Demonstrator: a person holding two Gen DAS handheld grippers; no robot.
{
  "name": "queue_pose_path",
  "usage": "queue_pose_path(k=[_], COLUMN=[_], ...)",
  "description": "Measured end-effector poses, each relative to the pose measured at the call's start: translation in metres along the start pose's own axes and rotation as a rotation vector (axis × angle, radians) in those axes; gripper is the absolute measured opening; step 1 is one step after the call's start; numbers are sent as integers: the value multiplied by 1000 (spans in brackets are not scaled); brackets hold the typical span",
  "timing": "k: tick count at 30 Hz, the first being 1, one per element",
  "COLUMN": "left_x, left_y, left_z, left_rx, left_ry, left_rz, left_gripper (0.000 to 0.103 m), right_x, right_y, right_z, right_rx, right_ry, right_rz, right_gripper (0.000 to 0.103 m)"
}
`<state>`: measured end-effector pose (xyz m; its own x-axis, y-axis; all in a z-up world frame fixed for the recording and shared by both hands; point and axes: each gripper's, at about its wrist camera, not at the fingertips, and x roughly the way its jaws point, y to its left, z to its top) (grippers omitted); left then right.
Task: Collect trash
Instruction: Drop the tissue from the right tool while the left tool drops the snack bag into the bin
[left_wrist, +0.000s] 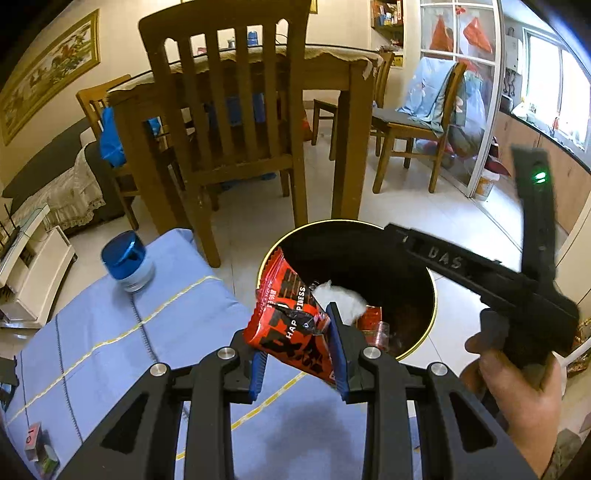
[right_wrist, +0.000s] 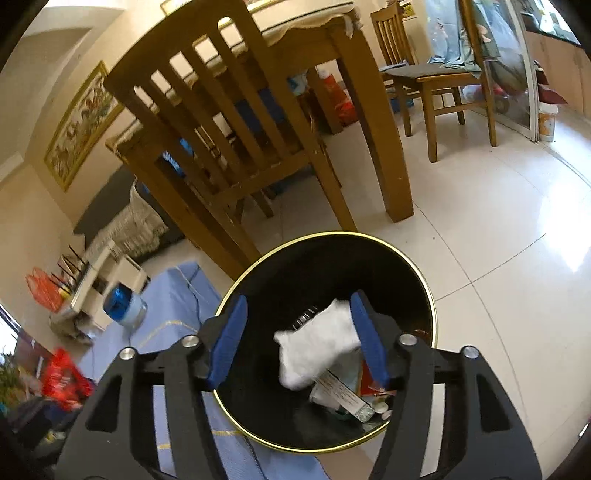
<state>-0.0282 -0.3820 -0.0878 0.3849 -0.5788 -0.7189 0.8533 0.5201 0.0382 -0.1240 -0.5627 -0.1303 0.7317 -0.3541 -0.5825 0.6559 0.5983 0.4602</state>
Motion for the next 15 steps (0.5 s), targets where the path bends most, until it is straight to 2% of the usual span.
queue_pose_path(k=[6,10,13,15], left_x=[25,41,52,57], left_y=[-16,-26,-34,-41], left_z=[12,27,37,41], left_rx=[15,33,44,67], left_ry=[33,56,61,52], left_rz=[-12,-41,-25,11], left_gripper=[28,30,41,56], right_x=[-25,-39,-48,-49], right_y=[-32,-57,-68,-70], right_z=[7,10,12,13], right_rx=[139,225,263,267], right_ry=[-95,-150,-192,-195], right_rz=[16,20,22,26], right_gripper=[73,74,74,74])
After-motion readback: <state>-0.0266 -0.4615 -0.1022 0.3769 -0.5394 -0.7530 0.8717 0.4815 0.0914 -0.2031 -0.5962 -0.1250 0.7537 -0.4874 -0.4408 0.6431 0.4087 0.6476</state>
